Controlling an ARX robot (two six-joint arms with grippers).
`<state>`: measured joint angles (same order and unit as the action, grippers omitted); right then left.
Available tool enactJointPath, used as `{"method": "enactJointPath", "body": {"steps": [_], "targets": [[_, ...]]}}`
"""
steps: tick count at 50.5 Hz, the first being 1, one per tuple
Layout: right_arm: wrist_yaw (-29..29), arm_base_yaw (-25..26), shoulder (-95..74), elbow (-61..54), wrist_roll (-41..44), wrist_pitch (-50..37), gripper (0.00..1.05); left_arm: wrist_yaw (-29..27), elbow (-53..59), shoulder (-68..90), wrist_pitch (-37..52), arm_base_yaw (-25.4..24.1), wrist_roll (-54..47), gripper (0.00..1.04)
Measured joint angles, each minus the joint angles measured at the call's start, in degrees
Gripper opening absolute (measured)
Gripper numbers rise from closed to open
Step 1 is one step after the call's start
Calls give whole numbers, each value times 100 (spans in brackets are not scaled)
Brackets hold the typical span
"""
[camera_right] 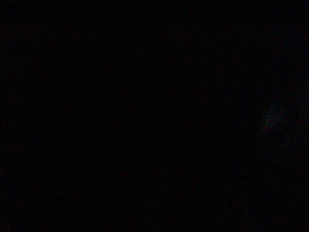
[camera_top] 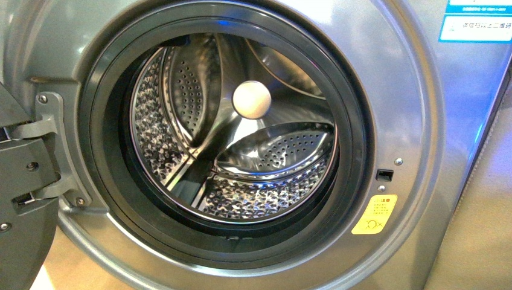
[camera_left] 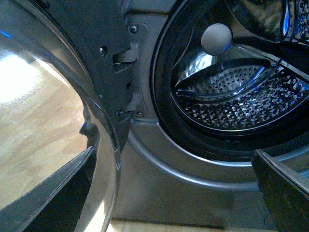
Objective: Put clothes into washing machine
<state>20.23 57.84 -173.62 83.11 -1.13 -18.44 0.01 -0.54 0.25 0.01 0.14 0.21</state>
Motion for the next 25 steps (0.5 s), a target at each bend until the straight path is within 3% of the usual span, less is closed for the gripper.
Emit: {"method": "enactJointPath", "body": {"steps": [25], "targets": [[-87,44,514,-715,-238,-649,22,2,0,0,0,0,-2,98]]}}
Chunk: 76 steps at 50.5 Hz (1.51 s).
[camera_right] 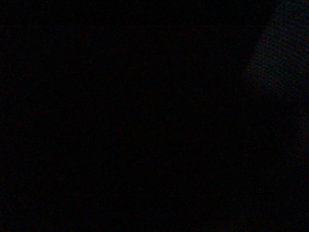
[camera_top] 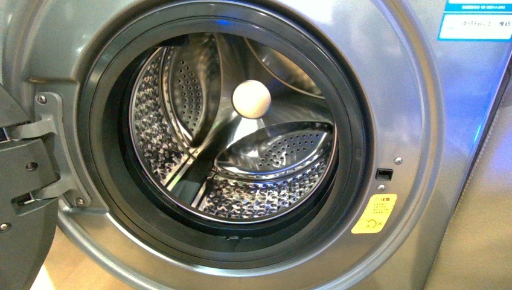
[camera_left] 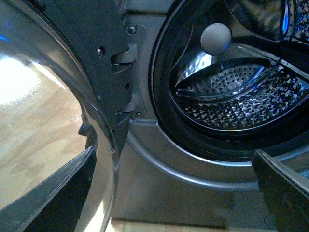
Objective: Put clothes into washing machine
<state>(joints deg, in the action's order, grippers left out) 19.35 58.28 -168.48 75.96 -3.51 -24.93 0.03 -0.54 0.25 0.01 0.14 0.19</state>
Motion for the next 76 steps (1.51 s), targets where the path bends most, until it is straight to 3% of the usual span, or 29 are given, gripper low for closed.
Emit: {"method": "enactJointPath", "body": {"steps": [6,10,34,49,60,76], "targets": [[240,-2,356,-372,-146,-66,9,0,0,0,0,0,0,98],[354,-2,627,-608,-223,-101,7,-2,0,0,0,0,0,98],[1432,212,3471,-2376,-426,-267,6,0,0,0,0,0,0,98],[2205,435,6024,-3222,-424,437,6,-2,0,0,0,0,0,98],[2669,461,7783,-3161,-446,1279,6,0,0,0,0,0,0,98],[3106,236,9407,-1961,-962,1998,6,0,0,0,0,0,0,98]]}}
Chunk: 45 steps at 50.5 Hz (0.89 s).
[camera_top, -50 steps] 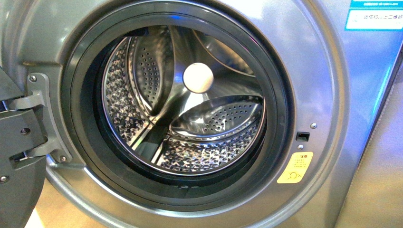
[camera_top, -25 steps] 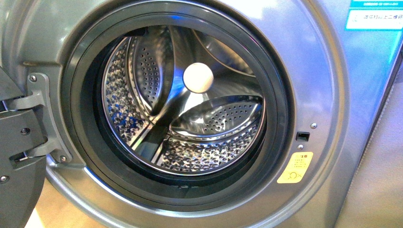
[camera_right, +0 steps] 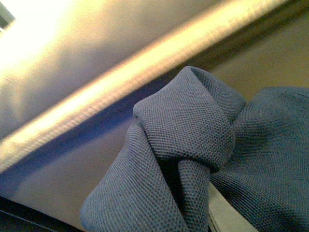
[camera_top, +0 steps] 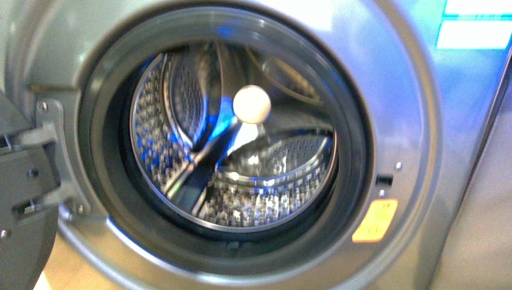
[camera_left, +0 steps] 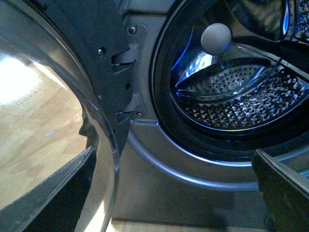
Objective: Put clothes into washing machine
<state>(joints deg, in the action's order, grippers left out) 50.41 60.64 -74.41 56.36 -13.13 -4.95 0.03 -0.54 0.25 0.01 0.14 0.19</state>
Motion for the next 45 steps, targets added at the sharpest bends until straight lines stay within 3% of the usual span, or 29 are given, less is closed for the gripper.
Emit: {"method": "enactJointPath", "body": {"steps": [16,24,32,42,45], "targets": [[-374,-1080,756,2127,-391,498,6,0,0,0,0,0,0,98],[-931,-2194,970,3254,-273,1104,6,0,0,0,0,0,2,98],[-2575,-4721,859,4621,732,2323,6,0,0,0,0,0,2,98],[-4153,-7226,304,5309,1687,2710,6,-2,0,0,0,0,0,98],[-4402,-7731,129,5423,1860,2741,6,-2,0,0,0,0,0,98]]}}
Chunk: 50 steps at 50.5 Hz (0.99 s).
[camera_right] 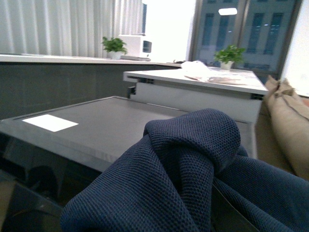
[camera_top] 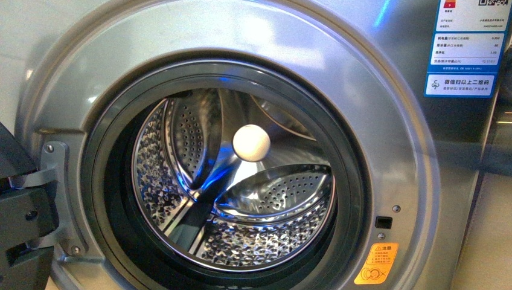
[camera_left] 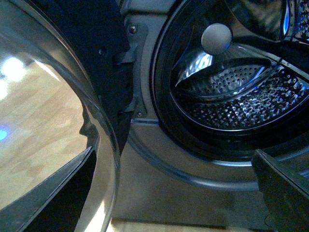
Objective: Put clothes into washing machine
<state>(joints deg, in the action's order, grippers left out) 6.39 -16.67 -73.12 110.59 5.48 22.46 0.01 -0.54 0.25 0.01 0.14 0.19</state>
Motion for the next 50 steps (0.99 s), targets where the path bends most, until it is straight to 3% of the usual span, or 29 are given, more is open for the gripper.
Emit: {"method": "enactJointPath", "body": {"steps": [9,14,26,31,40,50], "targets": [[-496,-1222,-647,409,365,44,6,0,0,0,0,0,0,98],[-584,-1606,-977,608,428,44,6,2,0,0,0,0,0,98],[-68,-1615,-1167,636,382,22,6,2,0,0,0,0,2,98],[-96,-1823,-1471,590,352,-802,6,7,0,0,0,0,0,98],[-46,-2203,-1836,328,350,-828,6,0,0,0,0,0,0,98],[-42,-2271,-1775,313,297,-866,6,0,0,0,0,0,2,98]]}}
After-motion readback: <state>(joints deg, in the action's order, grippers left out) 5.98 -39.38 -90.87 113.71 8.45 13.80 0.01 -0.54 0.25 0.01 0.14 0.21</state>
